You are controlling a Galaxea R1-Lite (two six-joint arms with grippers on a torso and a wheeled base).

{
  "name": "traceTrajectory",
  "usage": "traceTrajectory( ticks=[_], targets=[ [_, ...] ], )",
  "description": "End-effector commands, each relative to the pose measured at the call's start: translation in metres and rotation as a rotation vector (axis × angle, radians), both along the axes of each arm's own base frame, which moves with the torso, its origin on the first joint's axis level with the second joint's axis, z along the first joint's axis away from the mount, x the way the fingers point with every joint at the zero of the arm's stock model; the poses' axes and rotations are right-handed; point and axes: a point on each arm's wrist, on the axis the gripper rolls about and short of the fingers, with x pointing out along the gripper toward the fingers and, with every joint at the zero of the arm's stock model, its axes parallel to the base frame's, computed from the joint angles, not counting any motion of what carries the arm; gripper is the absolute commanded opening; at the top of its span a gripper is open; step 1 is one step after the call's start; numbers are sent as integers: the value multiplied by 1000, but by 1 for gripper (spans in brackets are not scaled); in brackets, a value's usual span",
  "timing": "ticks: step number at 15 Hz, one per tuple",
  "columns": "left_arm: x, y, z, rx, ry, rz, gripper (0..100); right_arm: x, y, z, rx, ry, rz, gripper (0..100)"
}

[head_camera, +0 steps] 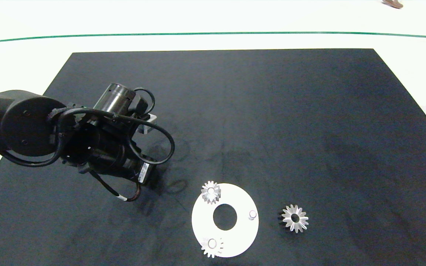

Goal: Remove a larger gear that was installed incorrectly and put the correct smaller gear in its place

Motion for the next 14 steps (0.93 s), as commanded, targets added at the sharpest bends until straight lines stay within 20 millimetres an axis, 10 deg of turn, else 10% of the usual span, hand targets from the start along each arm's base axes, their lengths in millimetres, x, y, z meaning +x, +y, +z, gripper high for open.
traceTrajectory(
  ticks=[1,14],
  targets=[
    [0,0,0,3,0,0,48,1,0,-1,-4,6,-1,100],
    [-9,0,6,-8,-18,-7,23,0,0,0,-2,0,-3,100]
  ],
)
